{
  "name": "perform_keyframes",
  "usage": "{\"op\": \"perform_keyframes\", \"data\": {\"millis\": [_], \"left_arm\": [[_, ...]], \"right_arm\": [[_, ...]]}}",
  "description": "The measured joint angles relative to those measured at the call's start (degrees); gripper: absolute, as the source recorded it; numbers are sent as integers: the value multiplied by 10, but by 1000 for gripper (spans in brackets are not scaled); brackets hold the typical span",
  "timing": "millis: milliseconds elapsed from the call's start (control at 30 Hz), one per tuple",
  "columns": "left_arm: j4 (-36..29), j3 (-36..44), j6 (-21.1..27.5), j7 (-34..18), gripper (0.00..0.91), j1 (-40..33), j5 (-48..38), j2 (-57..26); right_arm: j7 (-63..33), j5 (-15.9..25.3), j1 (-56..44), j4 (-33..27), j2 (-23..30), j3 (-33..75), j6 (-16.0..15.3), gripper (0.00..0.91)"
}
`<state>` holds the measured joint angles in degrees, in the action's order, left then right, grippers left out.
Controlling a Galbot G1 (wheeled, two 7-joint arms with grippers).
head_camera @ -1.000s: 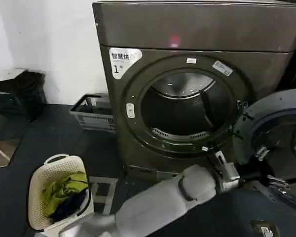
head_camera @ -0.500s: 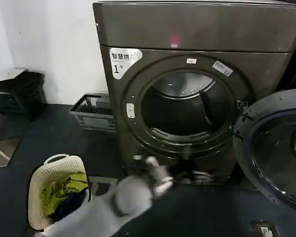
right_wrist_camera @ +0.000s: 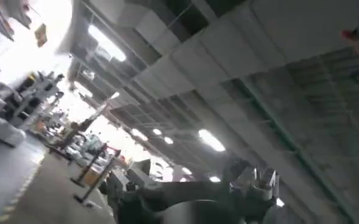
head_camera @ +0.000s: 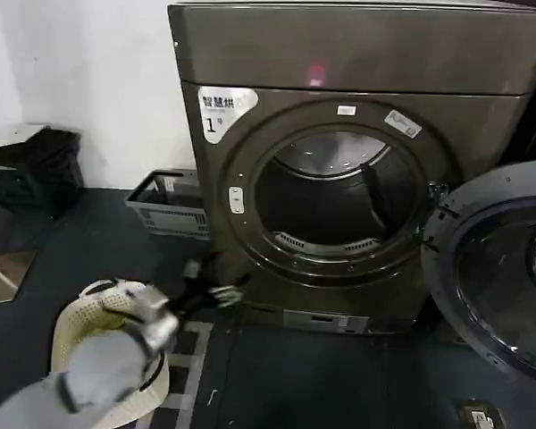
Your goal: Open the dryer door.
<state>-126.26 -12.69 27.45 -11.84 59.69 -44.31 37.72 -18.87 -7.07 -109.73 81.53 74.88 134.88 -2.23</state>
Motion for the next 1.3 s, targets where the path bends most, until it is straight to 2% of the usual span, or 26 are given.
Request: {"op": "perform_keyframes", "data": {"millis": [167,267,333,633,800,1000,1300], "left_arm": [[-18,-71,69,-56,907,50,-75,-52],[-21,-107,126,-110,907,70,-153,-80],[-21,-128,147,-152,907,77,-213,-99],[-24,-211,148,-352,907,122,-533,-184],[2,-223,147,-438,907,121,-723,-230],[50,-227,147,-470,907,116,-899,-261],[157,-213,147,-477,907,90,-954,-254]], "right_arm": [[2,-5,4,-5,-5,-8,9,907],[9,-15,4,-5,-6,-8,28,907],[14,-21,4,-4,-6,-8,39,907],[41,-83,4,22,5,-15,51,907],[57,-102,7,28,9,-20,78,907],[72,-114,9,32,17,-27,97,907],[77,-118,10,26,21,-29,106,907]]}}
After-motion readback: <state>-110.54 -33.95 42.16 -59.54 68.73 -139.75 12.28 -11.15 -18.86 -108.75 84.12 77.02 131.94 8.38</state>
